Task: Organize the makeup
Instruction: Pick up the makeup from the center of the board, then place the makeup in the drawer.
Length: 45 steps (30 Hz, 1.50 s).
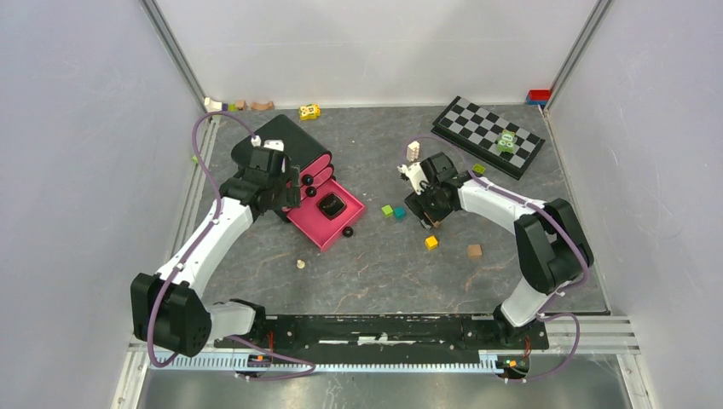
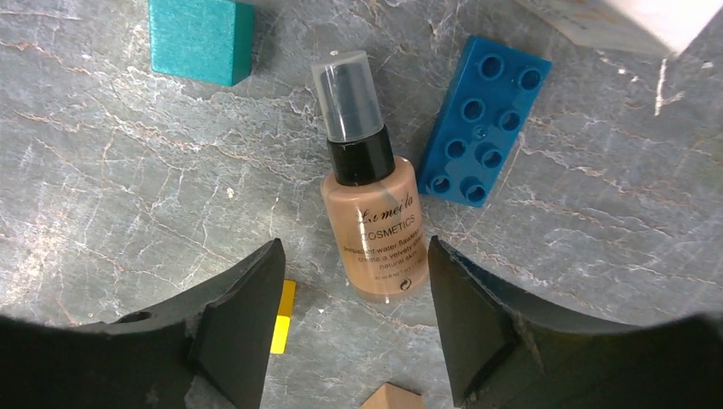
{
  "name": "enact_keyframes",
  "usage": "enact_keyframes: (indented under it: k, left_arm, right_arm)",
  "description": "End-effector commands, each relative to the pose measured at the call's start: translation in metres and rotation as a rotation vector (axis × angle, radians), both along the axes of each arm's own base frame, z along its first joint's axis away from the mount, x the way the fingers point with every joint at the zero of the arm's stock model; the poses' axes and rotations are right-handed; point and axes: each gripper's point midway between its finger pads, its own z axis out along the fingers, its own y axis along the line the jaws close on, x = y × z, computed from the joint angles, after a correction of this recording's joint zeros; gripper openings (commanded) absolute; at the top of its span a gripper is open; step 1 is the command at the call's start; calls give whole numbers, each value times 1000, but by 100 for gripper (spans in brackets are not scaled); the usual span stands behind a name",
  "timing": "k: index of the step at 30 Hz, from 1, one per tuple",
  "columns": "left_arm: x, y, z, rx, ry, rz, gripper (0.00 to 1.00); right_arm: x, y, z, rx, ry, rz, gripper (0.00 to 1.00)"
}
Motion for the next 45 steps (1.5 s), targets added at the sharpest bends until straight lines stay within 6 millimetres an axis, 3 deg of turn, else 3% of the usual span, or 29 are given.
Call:
enact_keyframes:
  k: [1,8,11,15,27,30,35,40,45]
  left_arm:
    - [2,3,3,9,-19,22,94]
    - [2,4,13,-2,-58,29,94]
    - [2,-1,28,-48,-128,10,94]
    - [-1,-1,49,-79,-236,4,94]
    - [-8,30,69,1,-315,148,95]
    - [-11,36,75,10,-339,176,95]
    - [-17,52,84,49,-378,256,95]
    - [-21,58,90,50,-405,292,97]
    - [-20,58,90,45,-405,298,97]
  right_arm:
    - [6,7,2,42,7,28,67]
    - [0,3,-10,39,28,25,59]
    - [-2,3,-12,40,29,26,50]
    - [-3,3,-8,51,13,22,45]
    - [23,15,65,171,-204,-47,35]
    - [25,31,83,242,-227,-37,35]
    - [24,72,94,265,-213,18,35]
    - [12,139,104,333,-215,128,35]
    - [6,194,108,431,-194,118,34]
